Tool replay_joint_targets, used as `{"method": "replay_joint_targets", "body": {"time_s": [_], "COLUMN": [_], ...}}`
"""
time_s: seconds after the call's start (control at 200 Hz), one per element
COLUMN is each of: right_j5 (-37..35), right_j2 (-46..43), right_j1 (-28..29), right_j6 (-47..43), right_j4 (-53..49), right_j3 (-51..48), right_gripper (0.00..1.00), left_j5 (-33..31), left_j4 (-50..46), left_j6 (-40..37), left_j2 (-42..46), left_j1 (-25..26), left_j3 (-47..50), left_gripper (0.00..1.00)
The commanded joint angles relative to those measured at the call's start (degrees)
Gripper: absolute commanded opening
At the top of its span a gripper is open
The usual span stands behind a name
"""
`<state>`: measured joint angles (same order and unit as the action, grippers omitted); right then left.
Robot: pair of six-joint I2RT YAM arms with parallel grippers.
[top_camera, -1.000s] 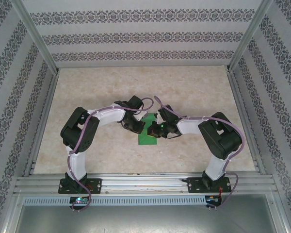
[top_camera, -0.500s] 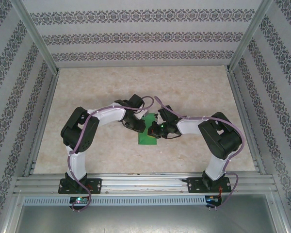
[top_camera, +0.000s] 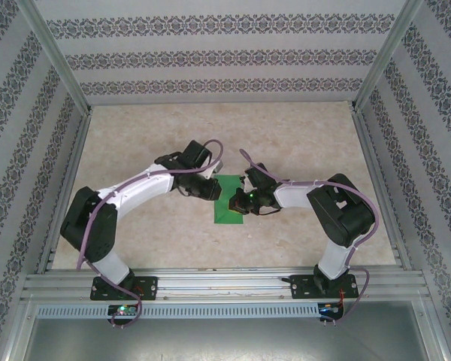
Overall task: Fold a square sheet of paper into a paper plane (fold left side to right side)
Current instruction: Fold the triangle a second time at the center of the table.
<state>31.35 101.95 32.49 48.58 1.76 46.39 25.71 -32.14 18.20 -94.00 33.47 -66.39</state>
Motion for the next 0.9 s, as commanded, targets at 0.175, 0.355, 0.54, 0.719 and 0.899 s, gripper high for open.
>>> {"method": "replay_joint_targets", "body": {"time_s": [0.175, 0.355, 0.54, 0.719, 0.899], "right_j5": [-1.65, -1.82, -1.82, -1.82, -1.91], "right_j2": [1.45, 1.85, 1.84, 2.02, 2.09], "right_j1": [0.03, 0.03, 0.02, 0.03, 0.03], "right_j6": [0.98, 0.99, 0.85, 0.67, 0.56], "right_j4": [-3.88, -4.47, -4.97, -5.36, -5.65], "right_j3": [-1.48, -1.22, -1.13, -0.95, -0.87], "right_gripper": [0.00, 0.00, 0.00, 0.00, 0.00], "left_j5": [11.34, 10.63, 8.08, 6.39, 4.76], "left_j4": [10.10, 11.66, 11.67, 12.37, 12.67], "left_j6": [13.78, 14.33, 13.62, 13.74, 14.36], "left_j2": [-0.63, -3.97, -7.06, -8.82, -9.28], "left_j1": [3.97, 5.13, 5.20, 5.20, 5.11], "left_j3": [8.09, 7.70, 7.08, 6.69, 6.96], "left_gripper": [0.12, 0.10, 0.08, 0.06, 0.05]}}
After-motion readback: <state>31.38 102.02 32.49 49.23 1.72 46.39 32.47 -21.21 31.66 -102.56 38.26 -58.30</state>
